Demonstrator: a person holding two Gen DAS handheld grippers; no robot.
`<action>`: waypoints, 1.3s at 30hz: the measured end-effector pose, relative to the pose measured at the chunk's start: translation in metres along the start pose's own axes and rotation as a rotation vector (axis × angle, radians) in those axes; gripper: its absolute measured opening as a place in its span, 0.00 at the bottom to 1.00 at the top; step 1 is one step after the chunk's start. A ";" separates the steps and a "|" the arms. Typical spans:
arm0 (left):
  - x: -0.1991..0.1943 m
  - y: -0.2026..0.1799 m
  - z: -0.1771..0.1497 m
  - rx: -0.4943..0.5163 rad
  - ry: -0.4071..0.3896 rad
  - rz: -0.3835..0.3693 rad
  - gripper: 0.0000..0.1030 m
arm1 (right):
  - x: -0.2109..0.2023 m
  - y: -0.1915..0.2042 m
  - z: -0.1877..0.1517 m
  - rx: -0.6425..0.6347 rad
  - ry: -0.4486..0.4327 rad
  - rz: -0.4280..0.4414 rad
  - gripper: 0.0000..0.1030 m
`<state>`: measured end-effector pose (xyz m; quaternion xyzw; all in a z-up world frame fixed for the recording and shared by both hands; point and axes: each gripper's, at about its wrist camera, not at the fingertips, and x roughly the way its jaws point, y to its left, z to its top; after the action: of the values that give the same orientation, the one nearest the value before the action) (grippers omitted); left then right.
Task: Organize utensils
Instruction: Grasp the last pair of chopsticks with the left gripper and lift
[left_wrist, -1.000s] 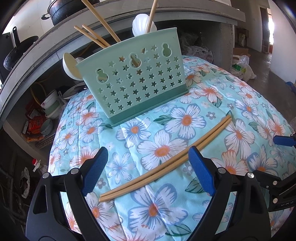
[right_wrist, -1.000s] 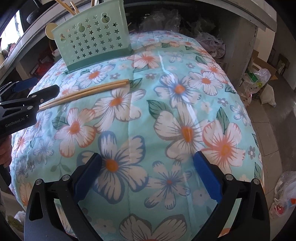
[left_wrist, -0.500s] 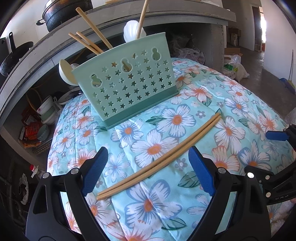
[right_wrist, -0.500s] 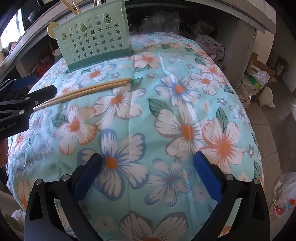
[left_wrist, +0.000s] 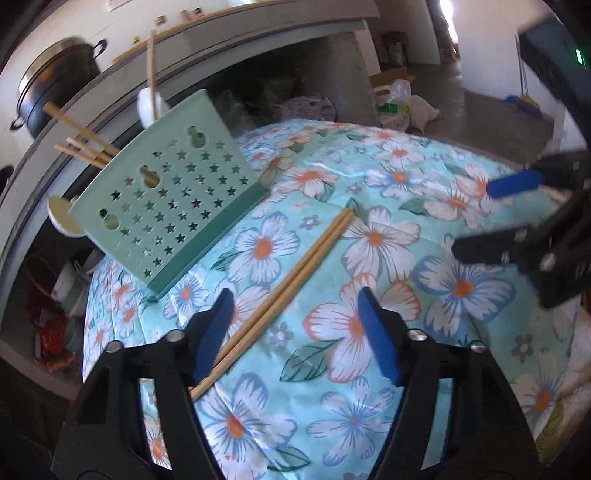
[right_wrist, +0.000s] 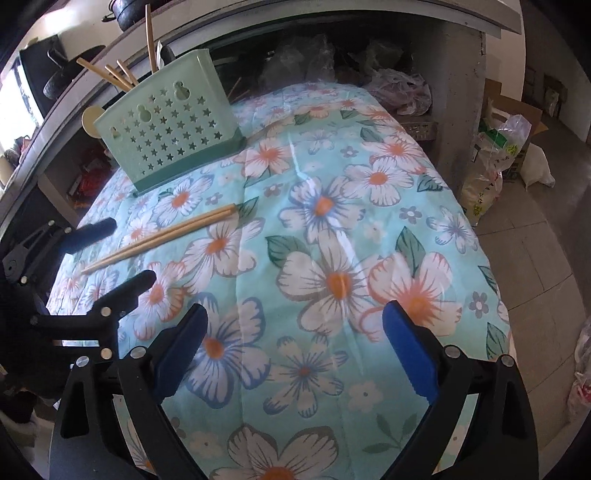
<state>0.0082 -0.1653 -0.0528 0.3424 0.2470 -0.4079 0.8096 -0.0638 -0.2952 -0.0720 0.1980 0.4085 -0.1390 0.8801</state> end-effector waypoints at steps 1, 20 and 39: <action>0.003 -0.002 0.001 0.022 0.005 0.003 0.53 | -0.001 -0.001 0.001 0.000 -0.003 -0.002 0.86; 0.026 -0.017 0.006 0.247 0.050 0.077 0.00 | -0.003 -0.022 0.002 0.100 -0.010 0.031 0.73; -0.030 -0.009 -0.014 0.103 0.086 -0.099 0.00 | -0.005 -0.024 0.003 0.116 -0.024 0.044 0.71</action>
<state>-0.0170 -0.1439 -0.0445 0.3881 0.2767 -0.4447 0.7583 -0.0746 -0.3169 -0.0720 0.2559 0.3848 -0.1452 0.8749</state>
